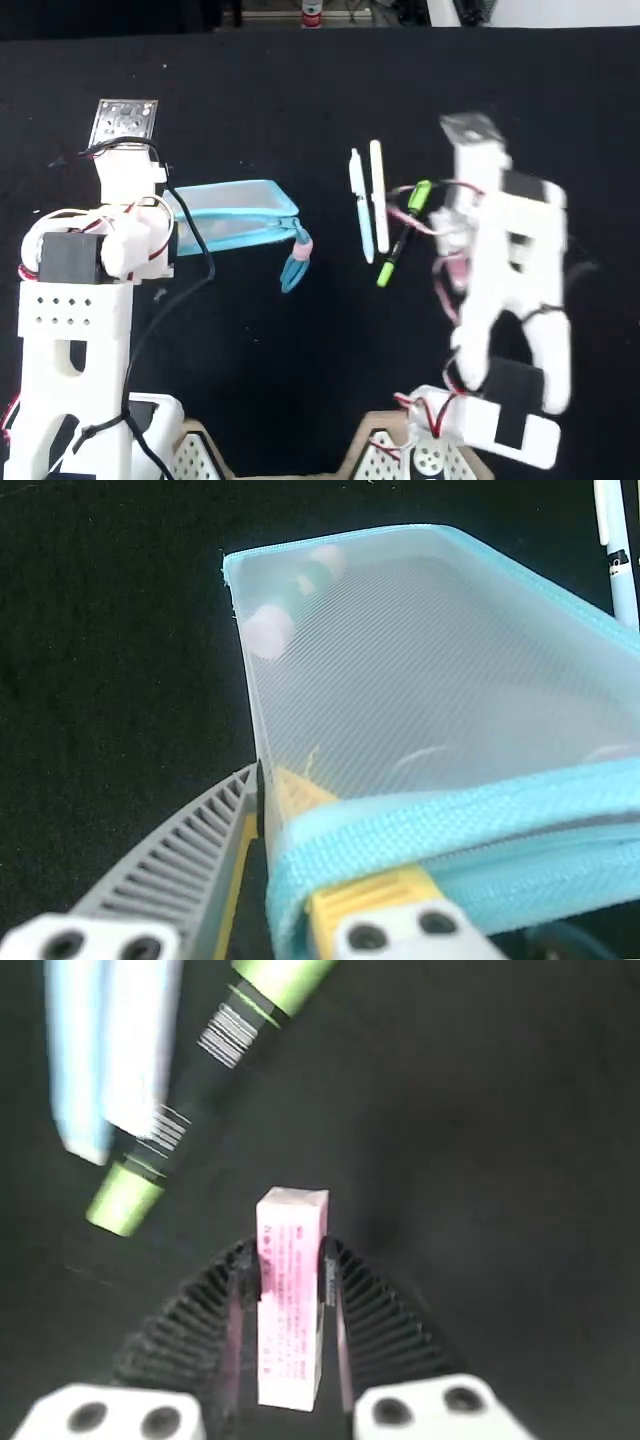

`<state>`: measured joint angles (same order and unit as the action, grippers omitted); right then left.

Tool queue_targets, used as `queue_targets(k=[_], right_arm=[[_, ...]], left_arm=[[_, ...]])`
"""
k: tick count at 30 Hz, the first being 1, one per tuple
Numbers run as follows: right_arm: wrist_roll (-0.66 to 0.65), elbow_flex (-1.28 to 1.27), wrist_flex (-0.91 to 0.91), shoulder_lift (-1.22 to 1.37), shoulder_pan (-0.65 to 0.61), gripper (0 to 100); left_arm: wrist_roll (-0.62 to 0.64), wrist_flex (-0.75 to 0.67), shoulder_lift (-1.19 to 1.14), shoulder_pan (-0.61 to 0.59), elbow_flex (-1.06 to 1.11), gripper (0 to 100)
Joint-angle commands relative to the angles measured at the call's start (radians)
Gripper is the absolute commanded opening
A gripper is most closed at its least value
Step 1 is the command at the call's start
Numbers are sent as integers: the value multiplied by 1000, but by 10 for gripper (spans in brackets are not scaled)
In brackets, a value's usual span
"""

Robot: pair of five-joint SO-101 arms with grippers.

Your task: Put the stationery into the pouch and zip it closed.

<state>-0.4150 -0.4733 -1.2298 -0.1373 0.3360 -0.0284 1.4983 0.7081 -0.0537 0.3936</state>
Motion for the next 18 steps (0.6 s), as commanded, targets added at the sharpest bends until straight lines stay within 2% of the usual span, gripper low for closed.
queue_targets(k=[1,5,11,18], right_arm=[[-95,-77,133,-2,196,11],[-175,-136,201,53,272,19],[-264,-136,166,117,288,165],[-267,-77,166,134,262,170]], left_arm=[[3,5,-2,1,8,30],[3,5,-2,1,7,30],[3,5,-2,1,8,30],[3,5,-2,1,8,30]])
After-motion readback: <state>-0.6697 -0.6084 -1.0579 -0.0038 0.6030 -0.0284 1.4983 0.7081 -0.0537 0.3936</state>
